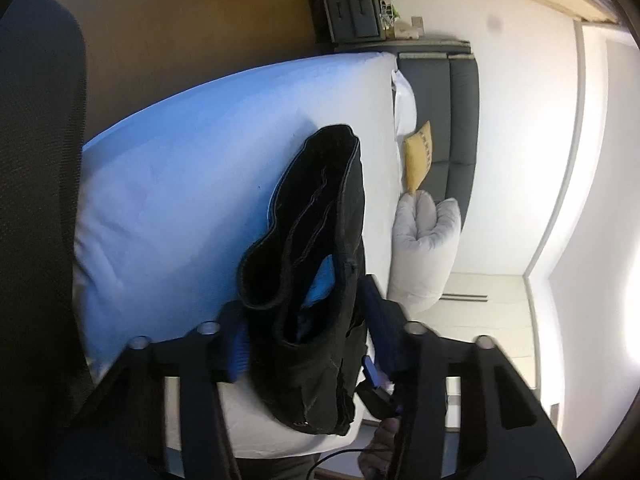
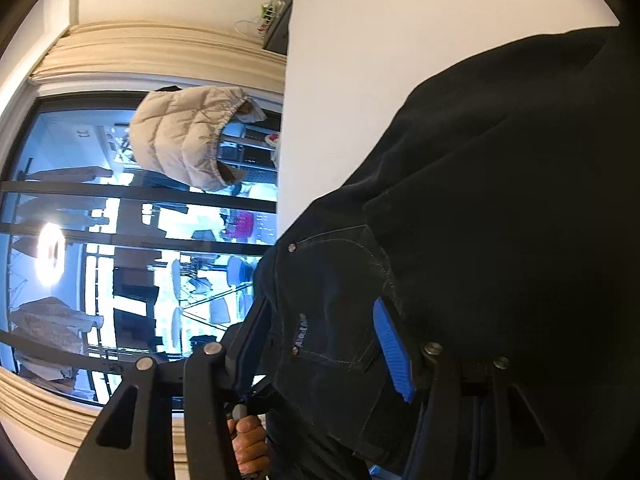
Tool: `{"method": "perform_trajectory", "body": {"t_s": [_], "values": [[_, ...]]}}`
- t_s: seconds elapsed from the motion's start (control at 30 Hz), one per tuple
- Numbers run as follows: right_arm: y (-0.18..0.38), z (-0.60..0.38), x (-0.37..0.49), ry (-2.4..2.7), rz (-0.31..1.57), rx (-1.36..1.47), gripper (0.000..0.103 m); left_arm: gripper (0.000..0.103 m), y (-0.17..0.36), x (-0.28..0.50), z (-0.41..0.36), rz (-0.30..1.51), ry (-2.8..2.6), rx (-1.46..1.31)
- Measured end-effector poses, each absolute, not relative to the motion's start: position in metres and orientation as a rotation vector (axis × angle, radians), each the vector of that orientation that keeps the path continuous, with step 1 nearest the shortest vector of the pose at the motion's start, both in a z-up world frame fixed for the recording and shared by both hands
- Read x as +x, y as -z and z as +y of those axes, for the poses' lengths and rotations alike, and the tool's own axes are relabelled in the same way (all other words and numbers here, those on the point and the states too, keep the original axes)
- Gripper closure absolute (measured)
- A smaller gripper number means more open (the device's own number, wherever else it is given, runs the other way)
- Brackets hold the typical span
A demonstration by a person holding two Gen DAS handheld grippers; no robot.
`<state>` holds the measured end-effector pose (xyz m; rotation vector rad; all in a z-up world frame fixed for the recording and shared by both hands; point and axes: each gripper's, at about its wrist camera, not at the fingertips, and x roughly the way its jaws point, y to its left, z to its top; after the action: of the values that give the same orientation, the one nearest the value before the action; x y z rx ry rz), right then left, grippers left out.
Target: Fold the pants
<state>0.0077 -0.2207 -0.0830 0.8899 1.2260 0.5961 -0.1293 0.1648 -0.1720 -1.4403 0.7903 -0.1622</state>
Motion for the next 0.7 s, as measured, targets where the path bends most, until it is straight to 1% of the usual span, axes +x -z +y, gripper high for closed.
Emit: {"method": "perform_trajectory", "body": {"t_s": [0.03,0.1,0.17,0.27,0.33,0.47,0.63,0.7], "values": [[0.084,-0.219,0.01,-0.592,1.241,0.878,0.045,0.072,0.17,-0.127,0.163,0.797,0.166,-1.422],[0.086,-0.217,0.015,-0.591,1.261,0.86,0.045,0.073,0.163,-0.123,0.16,0.799,0.166,-1.379],[0.091,-0.213,0.018,-0.585,1.278,0.851,0.045,0.079,0.153,-0.118,0.157,0.798,0.174,-1.323],[0.099,-0.207,0.023,-0.585,1.316,0.832,0.045,0.082,0.139,-0.112,0.152,0.793,0.19,-1.255],[0.111,-0.2,0.025,-0.539,1.375,0.777,0.047,0.082,0.129,-0.108,0.148,0.791,0.198,-1.215],[0.126,-0.21,0.025,-0.556,1.338,0.875,0.048,0.083,0.107,-0.096,0.134,0.785,0.231,-1.132],[0.119,-0.215,0.017,-0.559,1.299,0.854,0.049,0.083,0.076,-0.074,0.108,0.779,0.284,-1.024],[0.11,-0.22,0.013,-0.546,1.278,0.865,0.043,0.083,0.063,-0.068,0.095,0.776,0.307,-0.984]]}}
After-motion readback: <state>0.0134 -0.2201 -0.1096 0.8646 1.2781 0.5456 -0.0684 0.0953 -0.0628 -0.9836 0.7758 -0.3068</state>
